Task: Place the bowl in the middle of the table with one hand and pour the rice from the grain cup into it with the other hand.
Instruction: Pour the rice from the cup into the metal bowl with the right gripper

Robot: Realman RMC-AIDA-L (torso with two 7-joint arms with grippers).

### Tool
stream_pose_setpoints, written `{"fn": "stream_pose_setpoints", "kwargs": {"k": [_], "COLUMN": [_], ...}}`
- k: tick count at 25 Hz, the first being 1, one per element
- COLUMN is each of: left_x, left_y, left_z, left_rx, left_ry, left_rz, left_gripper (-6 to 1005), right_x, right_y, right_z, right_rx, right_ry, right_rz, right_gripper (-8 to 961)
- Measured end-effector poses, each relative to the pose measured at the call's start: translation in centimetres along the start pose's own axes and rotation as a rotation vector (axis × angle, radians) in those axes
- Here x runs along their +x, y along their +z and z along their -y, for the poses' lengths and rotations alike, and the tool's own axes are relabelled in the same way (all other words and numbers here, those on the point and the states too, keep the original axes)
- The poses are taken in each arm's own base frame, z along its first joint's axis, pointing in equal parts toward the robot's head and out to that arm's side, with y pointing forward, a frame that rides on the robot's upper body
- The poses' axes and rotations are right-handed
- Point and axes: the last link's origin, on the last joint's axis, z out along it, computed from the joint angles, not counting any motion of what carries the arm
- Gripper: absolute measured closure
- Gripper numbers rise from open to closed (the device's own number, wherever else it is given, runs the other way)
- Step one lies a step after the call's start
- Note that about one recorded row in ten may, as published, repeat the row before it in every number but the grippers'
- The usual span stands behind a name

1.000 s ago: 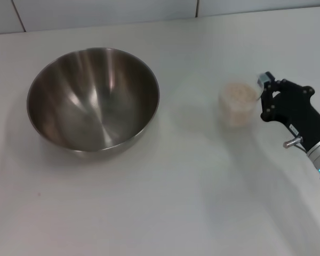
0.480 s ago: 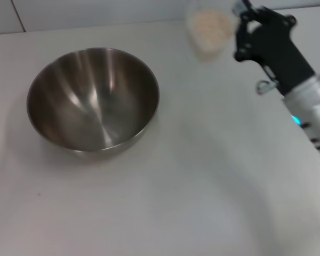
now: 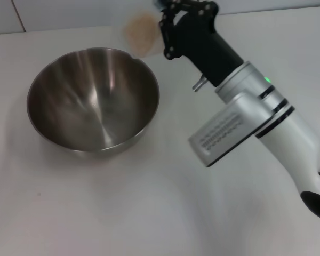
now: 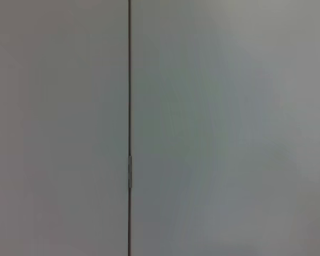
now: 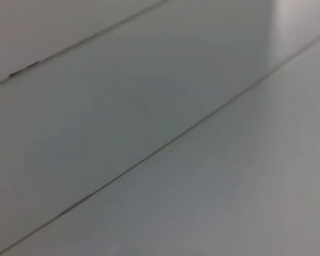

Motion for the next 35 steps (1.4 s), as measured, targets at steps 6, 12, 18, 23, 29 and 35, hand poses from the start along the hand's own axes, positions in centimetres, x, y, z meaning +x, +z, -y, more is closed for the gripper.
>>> {"fn": "stream_pose_setpoints", "kwargs": {"k": [6, 12, 18, 23, 29, 35], "left_x": [0.0, 0.0, 0.0, 0.0, 0.0, 0.0], "left_y": [0.1, 0.1, 0.0, 0.0, 0.0, 0.0], "left_z": [0.0, 0.0, 0.0, 0.0, 0.0, 0.0], "left_rx": [-0.002, 0.0, 0.001, 0.001, 0.0, -0.001], "left_ry": [0.001, 0.0, -0.001, -0.002, -0.003, -0.003], "left_rz": [-0.001, -0.001, 0.0, 0.001, 0.001, 0.001], "left_gripper": [182, 183, 183, 183, 183, 183], "right_x": [-0.6, -1.2, -1.6, -1.8, -2.4, -2.8], "right_y": [1.3, 1.9, 2.3, 2.3, 2.4, 1.9], "right_z": [-1.2, -2.2, -2.7, -3.1, -3.7, -4.4], "right_rx": [-0.082, -0.152, -0.19, -0.221, -0.239, -0.255], "right_ry": [-0.191, -0.332, -0.435, -0.502, -0.625, -0.792], "right_rz": [0.017, 0.072, 0.123, 0.157, 0.211, 0.285], "right_gripper": [940, 940, 940, 939, 936, 930]}}
